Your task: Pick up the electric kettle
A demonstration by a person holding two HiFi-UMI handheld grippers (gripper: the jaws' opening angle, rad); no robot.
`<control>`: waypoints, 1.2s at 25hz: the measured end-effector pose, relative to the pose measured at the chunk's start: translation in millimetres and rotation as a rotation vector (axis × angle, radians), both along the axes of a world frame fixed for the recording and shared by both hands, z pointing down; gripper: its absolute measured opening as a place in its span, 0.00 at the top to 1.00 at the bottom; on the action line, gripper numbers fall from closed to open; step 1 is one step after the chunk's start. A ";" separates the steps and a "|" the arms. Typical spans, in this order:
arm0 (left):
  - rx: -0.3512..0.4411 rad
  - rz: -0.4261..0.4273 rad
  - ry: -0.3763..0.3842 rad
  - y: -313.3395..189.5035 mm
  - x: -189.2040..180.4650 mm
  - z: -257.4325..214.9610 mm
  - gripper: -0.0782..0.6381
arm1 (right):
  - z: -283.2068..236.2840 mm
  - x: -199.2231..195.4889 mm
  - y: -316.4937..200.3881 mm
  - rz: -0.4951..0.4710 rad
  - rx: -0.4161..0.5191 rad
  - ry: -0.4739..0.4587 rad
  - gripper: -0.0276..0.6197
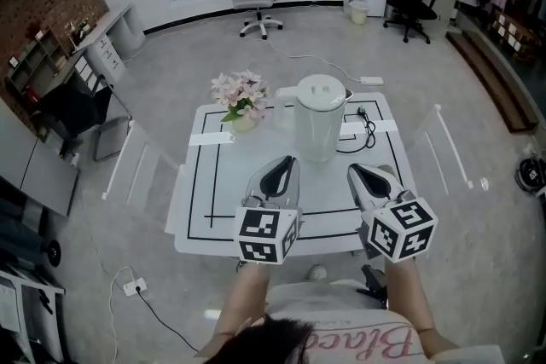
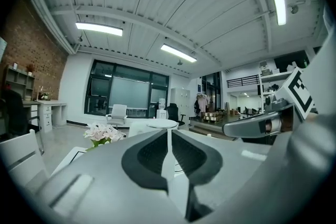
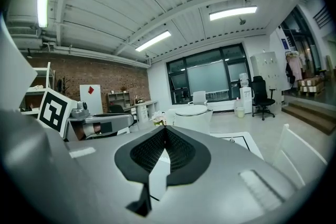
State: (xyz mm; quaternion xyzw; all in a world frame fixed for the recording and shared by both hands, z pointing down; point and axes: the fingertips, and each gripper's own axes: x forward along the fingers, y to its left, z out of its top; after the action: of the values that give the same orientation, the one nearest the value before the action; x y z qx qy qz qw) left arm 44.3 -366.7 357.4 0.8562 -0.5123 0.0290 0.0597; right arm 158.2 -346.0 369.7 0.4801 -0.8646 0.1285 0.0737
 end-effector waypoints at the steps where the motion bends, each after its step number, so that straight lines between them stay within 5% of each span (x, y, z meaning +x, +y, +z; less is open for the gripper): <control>1: -0.001 -0.012 -0.003 -5.7 0.3 1.6 0.85 | 1.2 2.5 -6.8 -0.009 -0.002 0.000 0.92; 13: 0.025 -0.125 -0.108 -73.9 -3.7 19.2 0.62 | 16.8 23.9 -73.4 -0.049 -0.030 0.000 0.92; 30: 0.039 -0.198 -0.202 -196.2 -35.1 83.5 0.61 | 79.9 38.5 -153.3 0.108 -0.112 0.047 0.92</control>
State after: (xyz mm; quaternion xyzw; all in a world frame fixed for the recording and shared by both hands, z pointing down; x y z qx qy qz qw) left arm 9.1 -562.9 440.8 0.7951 -0.5982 0.0993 -0.0063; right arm 196.7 -499.3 449.6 0.5241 -0.8269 0.1693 0.1138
